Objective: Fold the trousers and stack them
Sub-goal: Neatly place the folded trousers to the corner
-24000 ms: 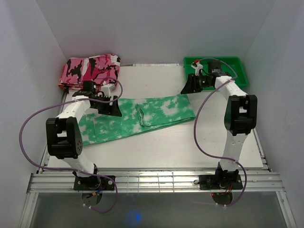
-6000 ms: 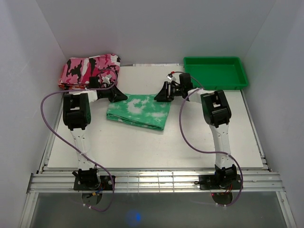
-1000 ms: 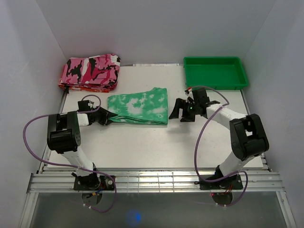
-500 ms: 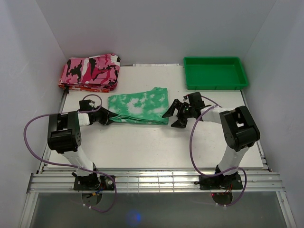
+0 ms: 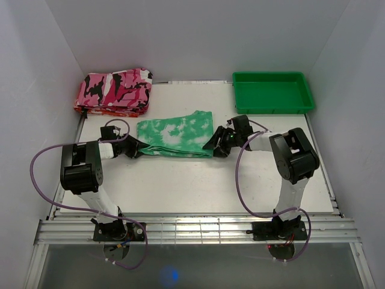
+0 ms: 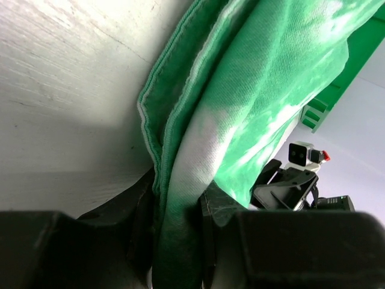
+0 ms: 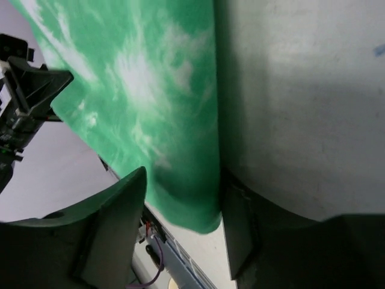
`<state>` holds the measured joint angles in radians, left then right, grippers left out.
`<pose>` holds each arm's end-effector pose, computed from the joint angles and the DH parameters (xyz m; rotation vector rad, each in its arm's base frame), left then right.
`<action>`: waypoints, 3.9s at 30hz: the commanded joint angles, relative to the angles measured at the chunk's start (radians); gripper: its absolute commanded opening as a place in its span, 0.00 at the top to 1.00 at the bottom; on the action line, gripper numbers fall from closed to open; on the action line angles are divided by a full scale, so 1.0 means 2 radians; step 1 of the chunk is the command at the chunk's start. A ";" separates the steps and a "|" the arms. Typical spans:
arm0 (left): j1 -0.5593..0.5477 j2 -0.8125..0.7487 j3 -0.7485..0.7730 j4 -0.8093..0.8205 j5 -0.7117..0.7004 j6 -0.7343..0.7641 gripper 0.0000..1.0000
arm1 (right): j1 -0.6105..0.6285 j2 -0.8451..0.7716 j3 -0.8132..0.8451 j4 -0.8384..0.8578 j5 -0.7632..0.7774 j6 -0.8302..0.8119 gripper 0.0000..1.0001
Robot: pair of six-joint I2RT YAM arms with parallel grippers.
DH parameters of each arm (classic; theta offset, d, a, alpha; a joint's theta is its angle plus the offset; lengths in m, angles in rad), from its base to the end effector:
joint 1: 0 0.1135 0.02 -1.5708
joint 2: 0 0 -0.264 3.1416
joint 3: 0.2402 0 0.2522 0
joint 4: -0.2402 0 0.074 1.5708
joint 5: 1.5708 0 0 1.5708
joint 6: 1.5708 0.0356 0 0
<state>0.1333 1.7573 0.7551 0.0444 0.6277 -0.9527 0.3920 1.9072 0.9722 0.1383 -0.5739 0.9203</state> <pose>0.3106 0.0206 0.1147 -1.1195 2.3741 -1.1065 0.3378 0.1606 0.1269 0.3748 2.5766 1.2472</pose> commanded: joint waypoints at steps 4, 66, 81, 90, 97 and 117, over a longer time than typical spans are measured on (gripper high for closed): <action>-0.009 -0.018 0.027 -0.039 -0.027 0.036 1.00 | 0.017 0.034 0.028 -0.032 0.065 -0.063 0.79; 0.178 0.256 0.555 0.218 -0.368 0.377 1.00 | 0.155 0.472 0.789 0.305 0.391 -0.437 0.66; 0.107 0.267 0.492 0.195 -0.430 0.432 0.70 | 0.109 0.404 0.699 0.296 0.365 -0.437 0.08; 0.120 0.140 0.447 0.016 -0.425 0.436 0.20 | 0.090 0.330 0.621 0.312 0.315 -0.425 0.10; 0.158 0.086 0.523 -0.207 -0.183 0.505 0.21 | 0.072 0.261 0.513 0.340 0.263 -0.410 0.10; 0.115 0.318 0.748 -0.258 -0.094 0.510 0.51 | 0.038 0.133 0.324 0.330 0.185 -0.403 0.10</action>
<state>0.3588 2.4702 2.2997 -0.4496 0.4606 0.0467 0.4835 2.2772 1.6485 0.7563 -0.1833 0.1249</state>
